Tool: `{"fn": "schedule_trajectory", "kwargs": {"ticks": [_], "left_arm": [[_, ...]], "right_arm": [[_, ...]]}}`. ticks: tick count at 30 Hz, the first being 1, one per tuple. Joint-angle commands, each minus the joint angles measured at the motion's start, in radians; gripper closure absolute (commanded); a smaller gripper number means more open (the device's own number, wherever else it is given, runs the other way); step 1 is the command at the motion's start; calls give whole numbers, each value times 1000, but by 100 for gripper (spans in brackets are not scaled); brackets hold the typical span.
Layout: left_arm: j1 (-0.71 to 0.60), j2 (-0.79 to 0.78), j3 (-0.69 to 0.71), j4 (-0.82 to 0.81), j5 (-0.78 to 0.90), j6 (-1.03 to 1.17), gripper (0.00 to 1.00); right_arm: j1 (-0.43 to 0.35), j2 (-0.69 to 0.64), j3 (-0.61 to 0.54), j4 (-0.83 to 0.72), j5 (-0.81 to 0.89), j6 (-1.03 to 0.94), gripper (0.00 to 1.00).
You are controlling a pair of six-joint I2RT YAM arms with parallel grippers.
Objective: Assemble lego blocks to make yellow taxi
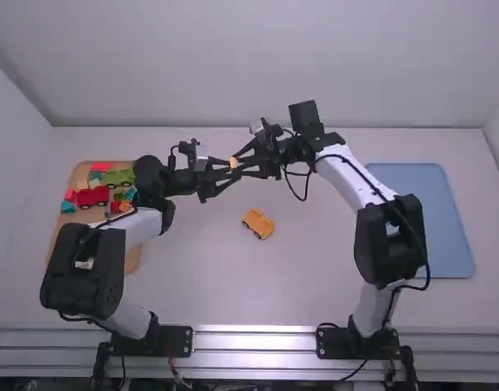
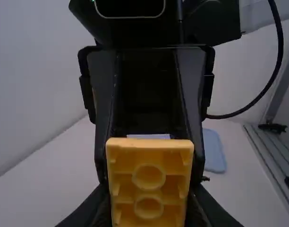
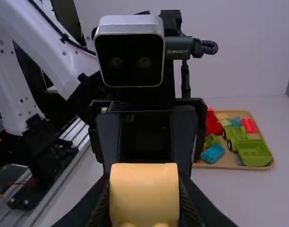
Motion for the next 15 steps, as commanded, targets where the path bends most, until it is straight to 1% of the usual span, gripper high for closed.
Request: {"fn": "schedule_trajectory", "kwargs": {"ticks": [1, 2, 4, 5, 6, 9, 10, 11, 12, 13, 14, 15], "left_arm": [[-8, 0, -2, 4, -4, 1, 69], [-8, 0, -2, 4, -4, 1, 66], [-7, 0, -2, 3, -4, 1, 33], [-7, 0, -2, 2, -4, 1, 26], [-8, 0, -2, -5, -5, 2, 1], [-7, 0, -2, -27, -4, 2, 1], [-8, 0, -2, -57, -5, 8, 1], [-7, 0, -2, -85, -5, 31, 1], [-8, 0, -2, -128, -5, 65, 1], [-8, 0, -2, -142, -5, 76, 1], [-8, 0, -2, -186, -9, 110, 1], [-7, 0, -2, -224, -21, 134, 1]], "right_arm": [[0, -1, 13, 0, -26, 3, 76], [0, -1, 13, 1, -29, 3, 78], [-1, -1, 13, 8, -43, 2, 80], [-2, -1, 13, 10, -44, 3, 81], [-2, -1, 13, 21, -44, 4, 84], [-14, -2, 13, 81, -38, 61, 87], [-29, -9, 13, 130, -17, 132, 91], [-42, -20, 13, 169, 33, 201, 92], [-53, -34, 13, 209, 139, 293, 92], [-55, -39, 13, 217, 178, 322, 92], [-63, -61, 13, 235, 344, 413, 92], [-68, -82, 13, 227, 463, 451, 93]]}}
